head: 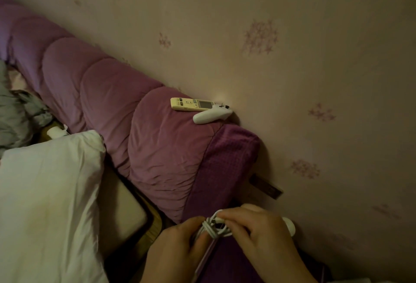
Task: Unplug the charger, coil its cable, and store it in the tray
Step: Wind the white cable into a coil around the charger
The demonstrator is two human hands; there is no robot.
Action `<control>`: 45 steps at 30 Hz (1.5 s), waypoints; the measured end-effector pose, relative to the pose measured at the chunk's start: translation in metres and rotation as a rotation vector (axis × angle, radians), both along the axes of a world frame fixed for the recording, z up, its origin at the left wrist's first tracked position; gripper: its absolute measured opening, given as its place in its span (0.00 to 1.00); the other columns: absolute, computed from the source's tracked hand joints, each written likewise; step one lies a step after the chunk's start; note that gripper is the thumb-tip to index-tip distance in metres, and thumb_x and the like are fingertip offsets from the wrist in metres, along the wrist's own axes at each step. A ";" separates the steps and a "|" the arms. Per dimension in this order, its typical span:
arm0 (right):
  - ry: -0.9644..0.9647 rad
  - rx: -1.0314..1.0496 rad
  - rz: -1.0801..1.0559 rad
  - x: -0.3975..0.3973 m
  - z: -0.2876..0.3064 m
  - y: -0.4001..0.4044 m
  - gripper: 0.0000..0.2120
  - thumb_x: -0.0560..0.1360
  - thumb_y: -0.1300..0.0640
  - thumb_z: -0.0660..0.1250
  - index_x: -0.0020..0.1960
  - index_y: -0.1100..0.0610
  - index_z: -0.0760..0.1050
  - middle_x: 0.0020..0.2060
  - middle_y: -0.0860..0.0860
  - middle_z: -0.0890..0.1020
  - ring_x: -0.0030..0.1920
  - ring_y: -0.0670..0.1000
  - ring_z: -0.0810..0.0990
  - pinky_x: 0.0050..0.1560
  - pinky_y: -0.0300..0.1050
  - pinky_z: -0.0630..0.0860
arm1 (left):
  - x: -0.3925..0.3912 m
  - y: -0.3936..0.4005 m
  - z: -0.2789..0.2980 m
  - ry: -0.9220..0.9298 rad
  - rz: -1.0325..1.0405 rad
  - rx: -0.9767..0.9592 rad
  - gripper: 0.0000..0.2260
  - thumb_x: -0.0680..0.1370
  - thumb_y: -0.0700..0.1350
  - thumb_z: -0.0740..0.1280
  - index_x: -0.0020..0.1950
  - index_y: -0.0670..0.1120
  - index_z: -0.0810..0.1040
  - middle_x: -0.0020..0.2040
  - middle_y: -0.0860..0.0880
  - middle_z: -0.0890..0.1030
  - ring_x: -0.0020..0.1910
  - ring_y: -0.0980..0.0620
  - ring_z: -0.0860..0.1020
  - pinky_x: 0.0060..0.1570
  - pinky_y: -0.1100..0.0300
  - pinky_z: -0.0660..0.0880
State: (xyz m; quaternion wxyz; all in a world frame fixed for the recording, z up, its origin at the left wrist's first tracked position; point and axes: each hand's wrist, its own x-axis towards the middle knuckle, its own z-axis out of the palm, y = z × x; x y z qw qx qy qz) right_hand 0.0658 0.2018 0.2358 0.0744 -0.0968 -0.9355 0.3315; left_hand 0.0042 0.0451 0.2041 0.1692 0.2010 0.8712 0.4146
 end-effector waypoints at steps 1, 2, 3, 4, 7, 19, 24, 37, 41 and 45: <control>-0.021 0.026 -0.002 -0.002 0.003 -0.001 0.11 0.72 0.48 0.64 0.52 0.40 0.80 0.42 0.48 0.84 0.43 0.45 0.83 0.46 0.46 0.79 | -0.001 0.000 -0.001 -0.008 0.000 0.013 0.11 0.69 0.61 0.65 0.50 0.68 0.71 0.26 0.66 0.76 0.39 0.62 0.80 0.40 0.59 0.77; -0.048 0.058 0.000 -0.003 0.005 -0.002 0.13 0.72 0.45 0.61 0.53 0.38 0.79 0.43 0.48 0.83 0.45 0.46 0.82 0.46 0.45 0.78 | -0.001 0.000 -0.002 -0.018 0.001 0.028 0.09 0.70 0.60 0.66 0.49 0.67 0.73 0.26 0.63 0.77 0.37 0.63 0.80 0.40 0.60 0.77; -0.078 0.100 0.003 -0.005 0.008 -0.002 0.13 0.72 0.43 0.59 0.54 0.37 0.77 0.45 0.47 0.82 0.46 0.45 0.82 0.47 0.44 0.77 | -0.002 0.000 -0.001 -0.036 -0.004 0.041 0.07 0.70 0.59 0.66 0.48 0.65 0.75 0.26 0.61 0.77 0.34 0.65 0.79 0.39 0.61 0.76; -0.103 0.137 0.008 -0.007 0.012 -0.002 0.12 0.74 0.43 0.58 0.54 0.36 0.76 0.46 0.47 0.81 0.48 0.45 0.81 0.47 0.42 0.75 | -0.001 0.000 -0.001 -0.057 -0.013 0.066 0.06 0.71 0.58 0.66 0.47 0.64 0.76 0.27 0.60 0.78 0.31 0.67 0.77 0.37 0.62 0.76; -0.149 0.142 0.064 -0.013 0.021 0.000 0.10 0.78 0.49 0.61 0.54 0.39 0.79 0.48 0.49 0.79 0.50 0.47 0.80 0.49 0.42 0.73 | -0.001 0.000 -0.001 -0.141 -0.026 0.148 0.03 0.73 0.52 0.67 0.45 0.60 0.79 0.29 0.53 0.81 0.28 0.66 0.75 0.35 0.61 0.75; -0.074 0.178 0.284 -0.028 0.027 -0.003 0.13 0.76 0.53 0.59 0.54 0.53 0.80 0.50 0.51 0.76 0.50 0.47 0.76 0.50 0.48 0.75 | -0.002 0.006 -0.009 -0.149 0.045 0.313 0.11 0.70 0.51 0.63 0.49 0.60 0.79 0.41 0.51 0.86 0.40 0.59 0.83 0.47 0.52 0.80; 0.139 0.143 0.190 -0.029 0.023 -0.006 0.10 0.73 0.60 0.65 0.52 0.58 0.80 0.47 0.52 0.82 0.47 0.49 0.82 0.48 0.41 0.76 | -0.008 0.008 -0.003 -0.101 0.040 0.418 0.09 0.73 0.46 0.64 0.46 0.60 0.80 0.40 0.54 0.86 0.34 0.64 0.80 0.36 0.69 0.75; 0.621 0.148 0.122 -0.022 -0.005 -0.006 0.14 0.72 0.59 0.70 0.58 0.58 0.80 0.55 0.49 0.80 0.55 0.44 0.77 0.56 0.37 0.76 | -0.005 0.016 0.005 -0.263 0.071 0.794 0.12 0.75 0.38 0.62 0.51 0.53 0.80 0.46 0.63 0.85 0.49 0.65 0.81 0.44 0.78 0.73; 0.712 0.290 0.118 -0.021 -0.015 -0.013 0.11 0.76 0.60 0.63 0.52 0.60 0.83 0.47 0.52 0.85 0.49 0.46 0.78 0.53 0.40 0.78 | -0.003 0.020 -0.001 -0.303 0.063 0.766 0.14 0.73 0.39 0.63 0.46 0.55 0.83 0.46 0.62 0.85 0.53 0.64 0.80 0.47 0.76 0.73; 0.677 0.234 0.118 -0.025 -0.013 -0.015 0.13 0.79 0.56 0.60 0.51 0.58 0.83 0.42 0.51 0.85 0.45 0.48 0.79 0.49 0.41 0.78 | -0.002 0.017 -0.008 -0.320 0.114 0.802 0.13 0.70 0.43 0.63 0.49 0.56 0.83 0.48 0.52 0.87 0.51 0.55 0.82 0.50 0.63 0.76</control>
